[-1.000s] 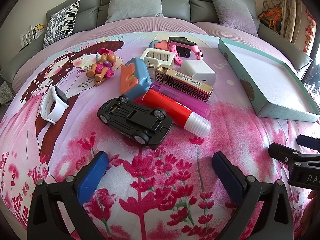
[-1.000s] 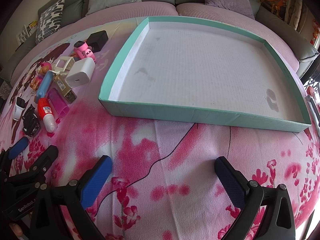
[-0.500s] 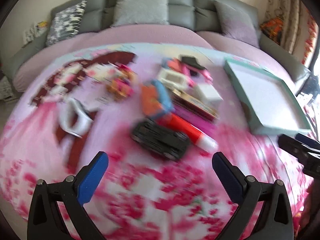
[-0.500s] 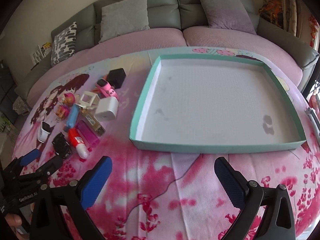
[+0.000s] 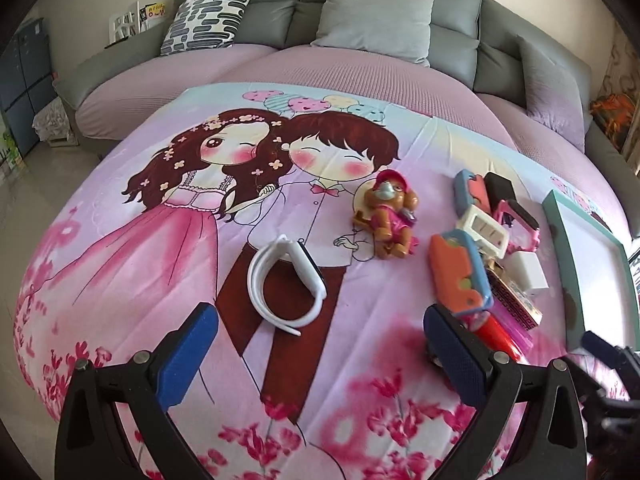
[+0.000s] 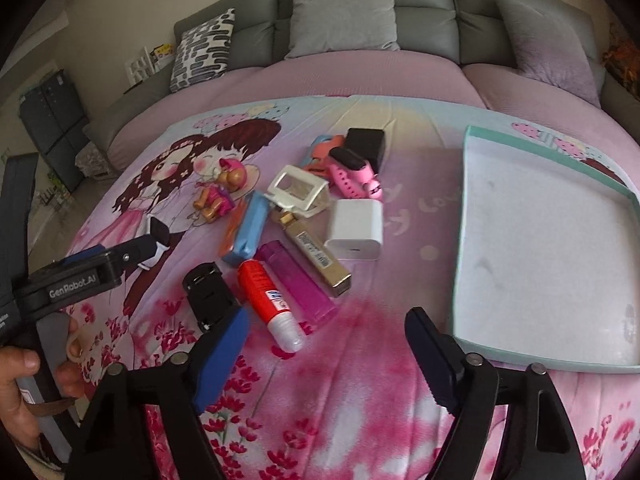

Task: Organize rigid objects
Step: 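Grasp the white smartwatch with the left tool while the right tool grasps the red glue stick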

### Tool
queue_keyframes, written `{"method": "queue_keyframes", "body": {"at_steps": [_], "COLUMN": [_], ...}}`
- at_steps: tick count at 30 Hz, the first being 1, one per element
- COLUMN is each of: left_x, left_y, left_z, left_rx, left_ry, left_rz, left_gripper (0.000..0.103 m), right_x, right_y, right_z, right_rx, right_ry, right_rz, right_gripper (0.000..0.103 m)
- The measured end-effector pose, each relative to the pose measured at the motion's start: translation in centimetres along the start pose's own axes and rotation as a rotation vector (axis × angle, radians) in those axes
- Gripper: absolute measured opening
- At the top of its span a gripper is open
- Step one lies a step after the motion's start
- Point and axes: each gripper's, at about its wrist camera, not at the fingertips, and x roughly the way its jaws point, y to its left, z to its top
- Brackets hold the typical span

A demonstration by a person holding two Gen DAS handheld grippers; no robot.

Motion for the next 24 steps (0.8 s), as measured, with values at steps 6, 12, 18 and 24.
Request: {"method": "queue_keyframes", "body": {"at_steps": [6, 12, 18, 24], "left_x": [1.6, 2.8, 3.4, 3.9], "left_y": [0.6, 0.9, 1.3, 1.4], "left_z": [0.0, -0.1, 0.2, 0.8], "left_rx": [-0.010, -0.020, -0.031, -0.031], "left_ry": [0.028, 0.054, 0.052, 0.043], "left_rz": [-0.008, -0.029, -0.043, -0.043], "left_gripper": [0.101, 0.092, 0.087, 0.086], "right_x": [1.7, 2.7, 3.6, 4.9], "right_y": [1.6, 2.7, 4.0, 4.4], "right_z": [-0.5, -0.4, -0.1, 0.5], "right_rx": [-0.070, -0.112, -0.168, -0.175], "right_ry": [0.047, 0.064, 0.068, 0.080], "right_rz": [0.007, -0.011, -0.001, 0.004], "right_gripper": [0.053, 0.043, 0.039, 0.035]}}
